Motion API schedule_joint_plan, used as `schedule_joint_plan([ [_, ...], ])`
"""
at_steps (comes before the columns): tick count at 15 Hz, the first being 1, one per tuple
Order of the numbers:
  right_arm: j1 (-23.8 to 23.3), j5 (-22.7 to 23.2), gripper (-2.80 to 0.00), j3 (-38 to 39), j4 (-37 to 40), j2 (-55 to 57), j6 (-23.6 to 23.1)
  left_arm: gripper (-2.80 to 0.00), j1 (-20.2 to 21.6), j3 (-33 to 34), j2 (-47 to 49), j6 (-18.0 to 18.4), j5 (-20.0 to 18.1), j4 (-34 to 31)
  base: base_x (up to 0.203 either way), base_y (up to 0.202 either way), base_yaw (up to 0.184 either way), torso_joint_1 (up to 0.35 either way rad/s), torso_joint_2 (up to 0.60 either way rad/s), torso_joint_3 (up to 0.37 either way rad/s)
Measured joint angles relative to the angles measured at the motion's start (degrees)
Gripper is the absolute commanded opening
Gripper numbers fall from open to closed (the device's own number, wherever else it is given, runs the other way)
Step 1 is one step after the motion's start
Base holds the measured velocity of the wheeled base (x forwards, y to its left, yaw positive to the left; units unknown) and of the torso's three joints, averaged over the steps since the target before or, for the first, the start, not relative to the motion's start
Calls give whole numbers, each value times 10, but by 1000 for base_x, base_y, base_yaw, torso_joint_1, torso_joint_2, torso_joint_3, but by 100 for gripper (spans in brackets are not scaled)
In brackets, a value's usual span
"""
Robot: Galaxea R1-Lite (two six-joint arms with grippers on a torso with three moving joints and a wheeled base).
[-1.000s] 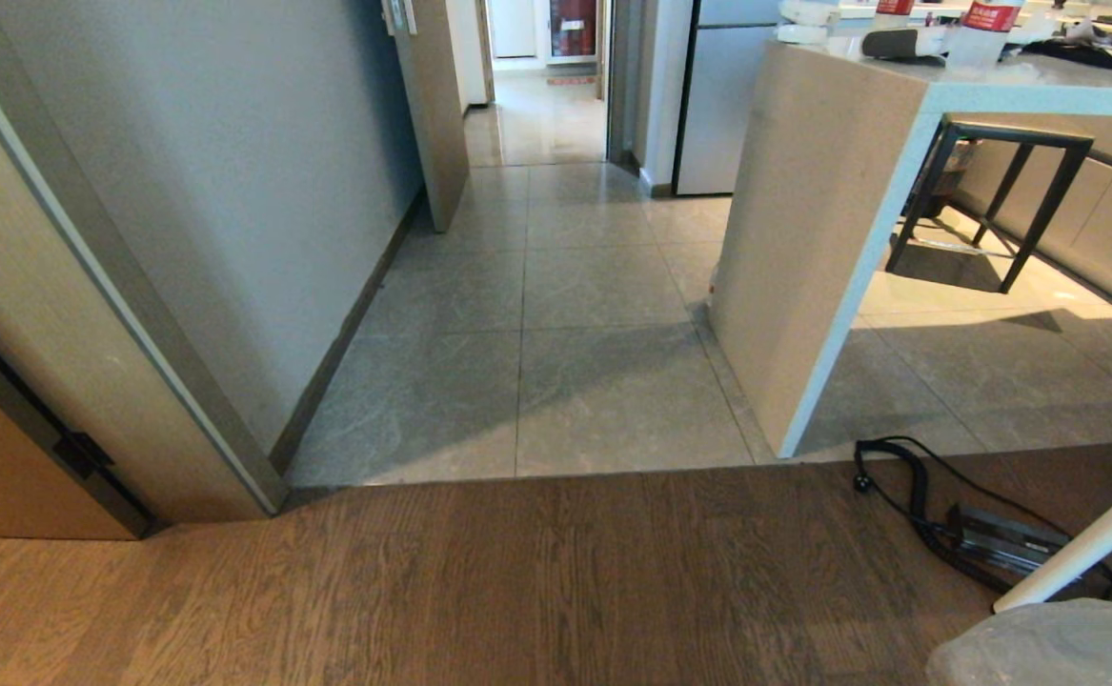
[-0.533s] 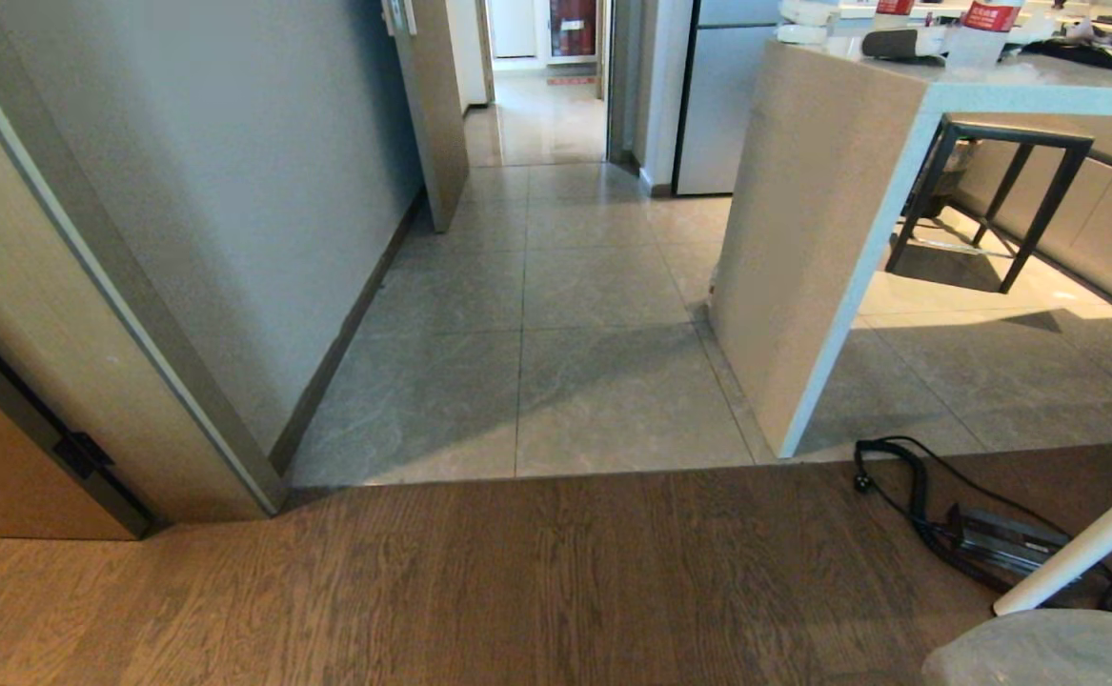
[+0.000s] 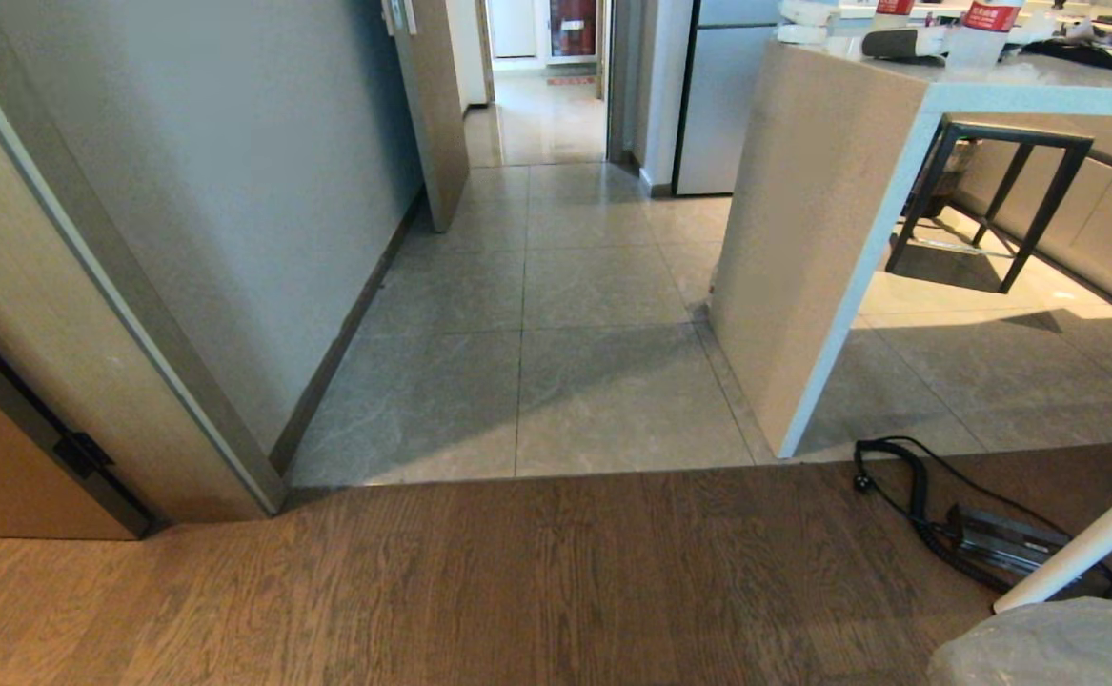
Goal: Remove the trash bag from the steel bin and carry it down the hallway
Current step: Put the trash bag at the door
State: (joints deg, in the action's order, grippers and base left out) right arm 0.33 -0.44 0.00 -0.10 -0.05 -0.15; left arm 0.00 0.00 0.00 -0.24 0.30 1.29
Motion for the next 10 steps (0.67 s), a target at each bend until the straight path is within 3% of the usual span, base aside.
schedule_joint_plan([
  [10, 0, 0, -280, 0, 0, 0, 0, -280, 0, 0, 0, 0, 0, 0, 0, 0, 0, 0, 0, 0],
])
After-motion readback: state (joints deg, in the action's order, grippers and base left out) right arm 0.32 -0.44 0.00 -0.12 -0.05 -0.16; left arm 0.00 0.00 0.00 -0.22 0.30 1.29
